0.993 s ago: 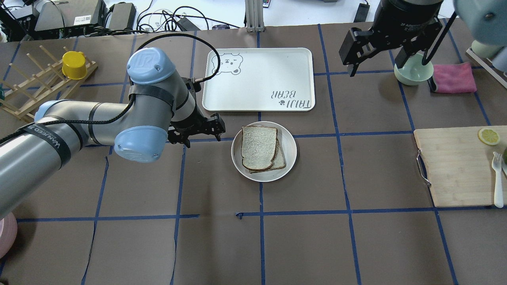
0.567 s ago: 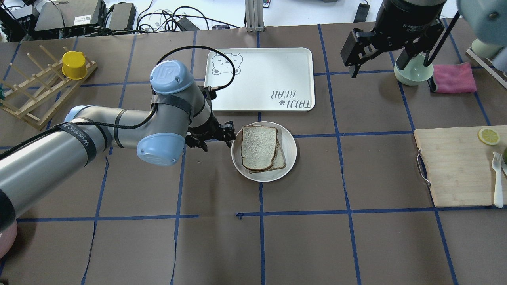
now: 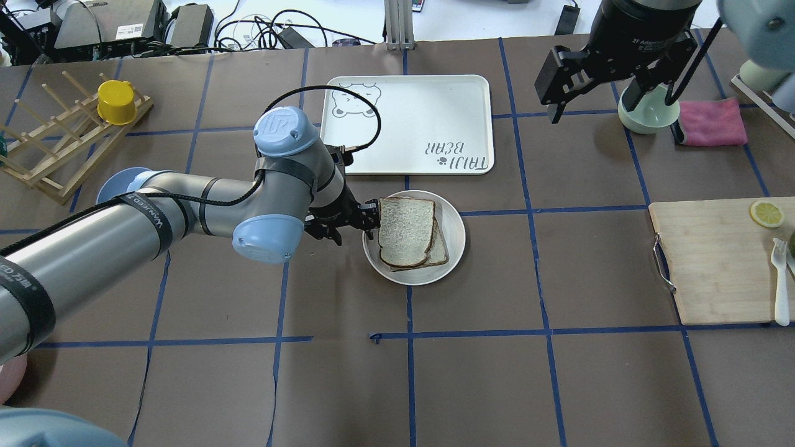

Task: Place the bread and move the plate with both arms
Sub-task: 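Reach the left gripper to the plate rim and grip it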

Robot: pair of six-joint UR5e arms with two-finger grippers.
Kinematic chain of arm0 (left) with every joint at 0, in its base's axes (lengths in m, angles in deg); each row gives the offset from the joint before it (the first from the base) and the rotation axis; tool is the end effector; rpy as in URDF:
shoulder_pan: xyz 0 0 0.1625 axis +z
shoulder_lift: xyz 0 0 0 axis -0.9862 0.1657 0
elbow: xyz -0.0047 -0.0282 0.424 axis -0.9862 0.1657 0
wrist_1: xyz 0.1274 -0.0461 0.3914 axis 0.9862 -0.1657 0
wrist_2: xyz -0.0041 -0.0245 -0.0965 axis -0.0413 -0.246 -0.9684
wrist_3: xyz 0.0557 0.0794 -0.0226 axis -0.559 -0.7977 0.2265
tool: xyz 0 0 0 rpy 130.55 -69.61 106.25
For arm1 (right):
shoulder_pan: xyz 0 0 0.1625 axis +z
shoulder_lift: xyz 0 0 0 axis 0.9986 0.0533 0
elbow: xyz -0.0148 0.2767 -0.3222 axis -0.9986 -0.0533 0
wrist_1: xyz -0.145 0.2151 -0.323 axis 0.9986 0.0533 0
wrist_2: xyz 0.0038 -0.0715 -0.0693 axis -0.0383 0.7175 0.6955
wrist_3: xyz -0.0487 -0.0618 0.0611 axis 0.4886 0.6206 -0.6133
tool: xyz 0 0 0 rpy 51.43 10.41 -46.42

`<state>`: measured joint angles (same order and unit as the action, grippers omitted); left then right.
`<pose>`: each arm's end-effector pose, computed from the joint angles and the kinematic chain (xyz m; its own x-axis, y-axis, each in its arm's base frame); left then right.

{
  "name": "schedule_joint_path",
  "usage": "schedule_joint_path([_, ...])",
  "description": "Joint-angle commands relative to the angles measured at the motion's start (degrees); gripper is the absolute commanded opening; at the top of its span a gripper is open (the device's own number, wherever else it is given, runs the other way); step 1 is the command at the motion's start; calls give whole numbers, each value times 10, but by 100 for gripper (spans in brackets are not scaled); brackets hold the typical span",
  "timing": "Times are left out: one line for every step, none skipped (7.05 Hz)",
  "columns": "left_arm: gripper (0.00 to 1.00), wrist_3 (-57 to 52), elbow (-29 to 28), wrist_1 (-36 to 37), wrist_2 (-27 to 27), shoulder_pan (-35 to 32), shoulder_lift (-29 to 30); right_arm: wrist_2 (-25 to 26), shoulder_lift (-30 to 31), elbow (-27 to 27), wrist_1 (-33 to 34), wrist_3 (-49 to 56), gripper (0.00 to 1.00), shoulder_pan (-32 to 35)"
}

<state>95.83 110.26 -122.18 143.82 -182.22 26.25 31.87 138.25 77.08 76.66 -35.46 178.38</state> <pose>-0.2604 -0.5006 0.1853 -0.9814 -0.0779 0.1757 -0.0599 0.9926 0.1052 0.1451 -0.4975 0.5303 -0.9914 -0.1301 0.0116 -0.1304 0.9909 -0.0322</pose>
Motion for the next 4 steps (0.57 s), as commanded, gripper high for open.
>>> schedule_joint_path([45, -6, 0, 0, -3, -3, 8, 1, 0, 0, 1, 1, 100, -1])
schedule_joint_path([30, -11, -1, 0, -3, -3, 11, 1, 0, 0, 0, 2, 100, -2])
schedule_joint_path([0, -23, -2, 2, -1, -3, 12, 0, 0, 0, 0, 1, 100, -2])
schedule_joint_path([0, -15, -3, 3, -1, -1, 6, 0, 0, 0, 0, 1, 100, -2])
